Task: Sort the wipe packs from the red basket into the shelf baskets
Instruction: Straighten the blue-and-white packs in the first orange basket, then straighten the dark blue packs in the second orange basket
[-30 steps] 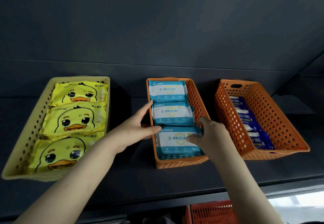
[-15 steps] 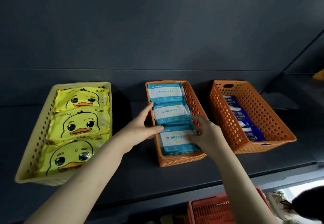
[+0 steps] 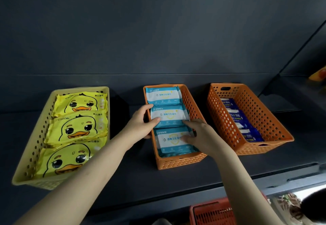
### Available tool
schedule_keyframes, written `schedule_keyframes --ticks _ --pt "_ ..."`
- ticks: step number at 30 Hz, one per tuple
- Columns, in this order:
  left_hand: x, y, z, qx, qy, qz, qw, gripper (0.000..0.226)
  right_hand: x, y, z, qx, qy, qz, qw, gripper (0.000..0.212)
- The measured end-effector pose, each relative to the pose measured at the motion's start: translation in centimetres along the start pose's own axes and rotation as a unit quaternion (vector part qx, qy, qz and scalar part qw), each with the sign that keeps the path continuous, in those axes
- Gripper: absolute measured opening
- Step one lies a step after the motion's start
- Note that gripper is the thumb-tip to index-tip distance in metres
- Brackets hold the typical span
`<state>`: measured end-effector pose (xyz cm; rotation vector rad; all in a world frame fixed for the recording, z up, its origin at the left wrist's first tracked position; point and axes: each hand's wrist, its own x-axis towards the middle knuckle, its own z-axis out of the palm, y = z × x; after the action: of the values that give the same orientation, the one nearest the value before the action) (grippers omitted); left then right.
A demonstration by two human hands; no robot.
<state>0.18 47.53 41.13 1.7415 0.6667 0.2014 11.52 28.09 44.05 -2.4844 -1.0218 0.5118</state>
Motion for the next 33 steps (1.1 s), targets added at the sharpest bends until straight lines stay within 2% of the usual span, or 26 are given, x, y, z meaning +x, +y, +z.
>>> schedule_keyframes --ticks 5,11,14,17,21,25,29,33 --pt "1.8 0.2 1.2 0.103 0.067 0.012 0.992 0.047 0.6 0.2 -0.6 0.031 -0.009 -0.013 0.999 0.065" --pt "2.5 0.5 0.8 0.195 0.055 -0.004 0.979 0.043 1.6 0.2 -1.6 0.037 -0.022 -0.037 0.998 0.063" --pt "1.8 0.9 0.8 0.269 0.080 0.002 0.960 0.046 1.7 0.5 -2.3 0.013 0.002 -0.055 0.998 0.061" --pt "0.7 2.1 0.9 0.333 0.134 0.049 0.932 0.046 1.8 1.2 -3.8 0.035 0.051 -0.058 0.996 0.056" --pt "0.8 4.8 2.4 0.272 0.116 0.137 0.945 0.041 1.6 3.3 -6.7 0.089 0.129 -0.055 0.986 0.051" --pt "2.3 8.0 6.4 0.218 0.060 0.190 0.955 0.041 1.1 8.1 -9.9 0.093 0.176 0.005 0.980 0.046" --pt "4.2 10.0 11.7 0.210 0.010 0.225 0.951 0.044 1.2 13.5 -12.6 0.091 0.169 0.074 0.979 0.050" --pt "6.6 10.9 16.4 0.208 -0.037 0.213 0.954 0.050 3.6 17.2 -13.8 0.083 0.104 0.083 0.988 0.054"
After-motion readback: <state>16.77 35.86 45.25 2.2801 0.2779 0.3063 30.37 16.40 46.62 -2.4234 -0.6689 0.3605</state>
